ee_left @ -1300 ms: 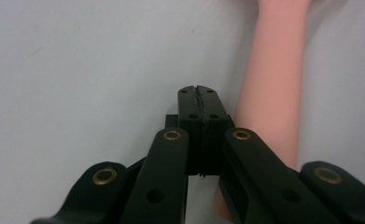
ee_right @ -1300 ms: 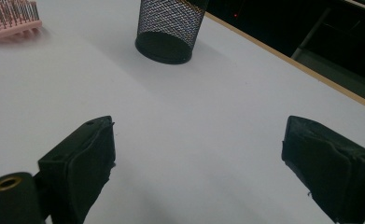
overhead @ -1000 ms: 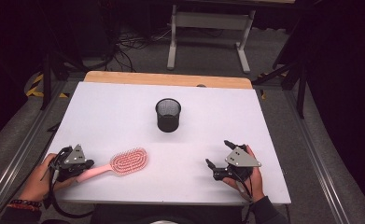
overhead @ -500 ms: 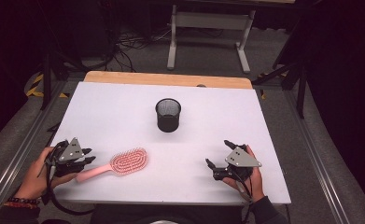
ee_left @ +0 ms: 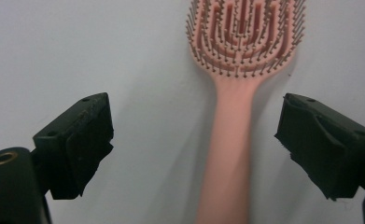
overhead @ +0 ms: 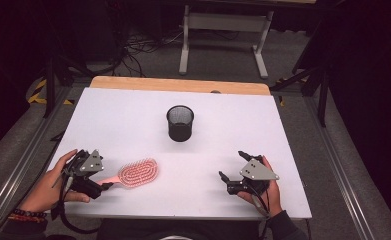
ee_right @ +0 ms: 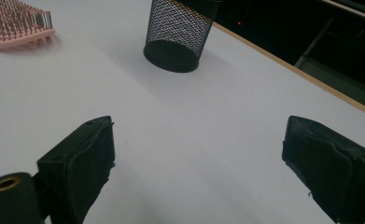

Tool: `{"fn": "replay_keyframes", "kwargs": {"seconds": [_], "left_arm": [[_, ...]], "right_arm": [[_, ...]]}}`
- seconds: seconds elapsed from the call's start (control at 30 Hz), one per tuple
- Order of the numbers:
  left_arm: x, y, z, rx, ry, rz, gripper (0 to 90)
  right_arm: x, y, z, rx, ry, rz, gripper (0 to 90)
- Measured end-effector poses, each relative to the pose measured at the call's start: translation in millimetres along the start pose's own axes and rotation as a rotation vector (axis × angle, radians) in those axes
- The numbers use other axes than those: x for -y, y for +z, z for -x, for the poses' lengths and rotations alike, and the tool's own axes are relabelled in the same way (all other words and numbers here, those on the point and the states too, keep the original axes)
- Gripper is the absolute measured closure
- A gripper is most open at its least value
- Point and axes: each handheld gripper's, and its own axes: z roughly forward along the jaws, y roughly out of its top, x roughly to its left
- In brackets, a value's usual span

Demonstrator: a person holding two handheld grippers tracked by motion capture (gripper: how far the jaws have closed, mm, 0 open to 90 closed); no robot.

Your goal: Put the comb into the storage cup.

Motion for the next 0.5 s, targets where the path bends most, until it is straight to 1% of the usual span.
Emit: {"fn": "replay_keyframes", "kwargs": {"seconds": [0.03,0.07,0.1,0.13,0.17,0.27,0.33,0.37,0.4,0.43,0.47,0.5], "left_arm": [[-3.6,2.4,2.8,0.036,0.013,-0.012,11.5],[-5.1,3.0,4.4,0.044,0.021,-0.010,11.7],[-7.4,3.9,5.8,0.050,0.036,-0.020,12.4],[-10.5,5.6,7.4,0.042,0.046,-0.040,13.3],[-12.3,6.9,7.7,0.042,0.053,-0.053,13.3],[-19.9,14.0,8.2,0.058,0.061,-0.099,13.4],[-22.0,16.5,8.4,0.065,0.064,-0.102,13.4],[-24.1,18.6,8.7,0.075,0.056,-0.110,13.4],[-26.7,21.3,7.8,0.093,0.059,-0.119,13.5],[-28.1,23.1,7.6,0.090,0.057,-0.129,13.5],[-29.6,24.8,6.8,0.082,0.067,-0.157,13.7],[-29.6,26.2,6.7,0.084,0.074,-0.178,14.6]], "right_arm": [[-0.1,-0.1,-0.1,-0.002,-0.001,0.001,10.1],[-0.2,-0.2,-0.3,-0.002,-0.001,0.001,10.2],[-0.2,-0.2,-0.3,-0.002,-0.001,0.002,10.1],[-0.2,-0.2,-0.3,-0.002,-0.001,0.003,10.2],[-0.2,0.0,-0.3,-0.002,-0.001,0.002,10.2],[-0.2,0.4,-0.5,-0.006,-0.003,-0.002,10.1],[-0.3,0.5,-0.8,-0.004,-0.007,-0.001,10.1],[-0.3,0.5,-0.8,-0.004,-0.007,-0.001,10.1],[-0.4,0.1,-1.1,-0.007,-0.011,0.001,10.1],[-0.4,0.1,-1.1,-0.006,-0.012,0.000,10.1],[-0.3,0.3,-1.0,-0.005,-0.012,-0.001,10.1],[-0.2,0.5,-1.1,-0.004,-0.007,-0.002,10.1]]}}
